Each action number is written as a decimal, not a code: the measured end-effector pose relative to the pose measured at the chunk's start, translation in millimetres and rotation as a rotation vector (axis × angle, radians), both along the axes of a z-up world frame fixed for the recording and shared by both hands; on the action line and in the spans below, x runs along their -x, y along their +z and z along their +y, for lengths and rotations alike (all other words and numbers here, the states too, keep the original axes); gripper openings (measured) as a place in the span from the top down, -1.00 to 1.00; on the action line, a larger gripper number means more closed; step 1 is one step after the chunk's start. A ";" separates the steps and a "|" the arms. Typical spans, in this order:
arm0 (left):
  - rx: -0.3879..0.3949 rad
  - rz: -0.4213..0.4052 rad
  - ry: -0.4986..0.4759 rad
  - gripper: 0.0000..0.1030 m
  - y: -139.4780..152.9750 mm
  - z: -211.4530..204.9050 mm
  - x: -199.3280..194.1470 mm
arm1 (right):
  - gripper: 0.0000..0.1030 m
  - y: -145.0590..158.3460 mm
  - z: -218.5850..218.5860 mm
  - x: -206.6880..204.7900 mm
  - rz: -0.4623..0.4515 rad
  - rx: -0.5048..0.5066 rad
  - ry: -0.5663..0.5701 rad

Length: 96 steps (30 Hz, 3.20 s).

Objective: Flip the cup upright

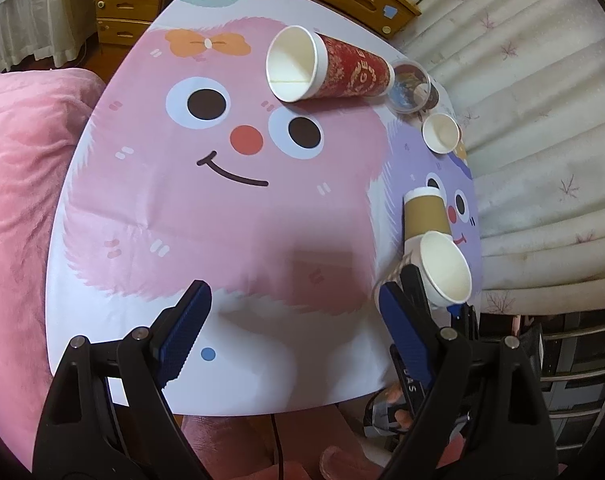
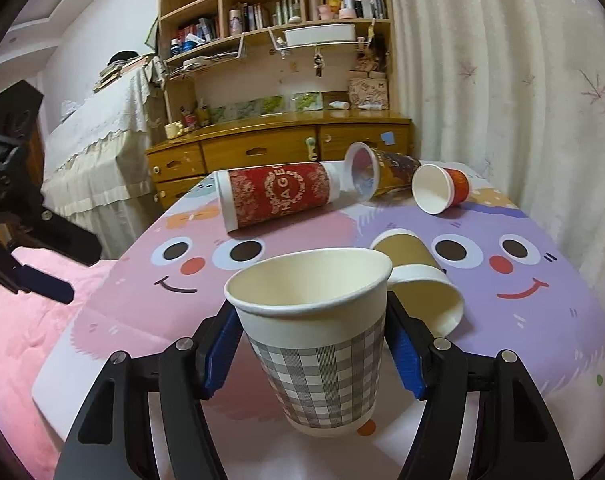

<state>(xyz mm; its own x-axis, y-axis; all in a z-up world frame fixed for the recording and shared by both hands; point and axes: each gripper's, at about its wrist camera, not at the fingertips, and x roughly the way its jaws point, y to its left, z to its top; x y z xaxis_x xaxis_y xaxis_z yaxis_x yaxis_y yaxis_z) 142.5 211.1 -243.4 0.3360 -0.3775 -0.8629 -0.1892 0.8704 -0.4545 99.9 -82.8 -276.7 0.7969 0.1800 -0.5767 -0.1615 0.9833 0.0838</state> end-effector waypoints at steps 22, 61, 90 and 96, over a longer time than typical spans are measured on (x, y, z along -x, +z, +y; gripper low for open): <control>-0.103 -0.007 -0.069 -0.63 37.1 -36.3 32.6 | -0.89 -12.9 -24.1 35.8 0.445 -0.056 0.154; -0.493 -0.462 0.122 -0.65 232.3 -168.6 241.4 | -0.99 279.5 -122.4 199.1 0.145 -0.116 -0.001; -0.515 -0.526 0.115 -0.99 234.9 -173.7 218.1 | -0.99 277.8 -132.2 178.5 0.119 -0.107 -0.061; -0.515 -0.526 0.106 -0.99 233.8 -174.3 212.2 | -0.99 277.7 -133.1 176.7 0.119 -0.106 -0.063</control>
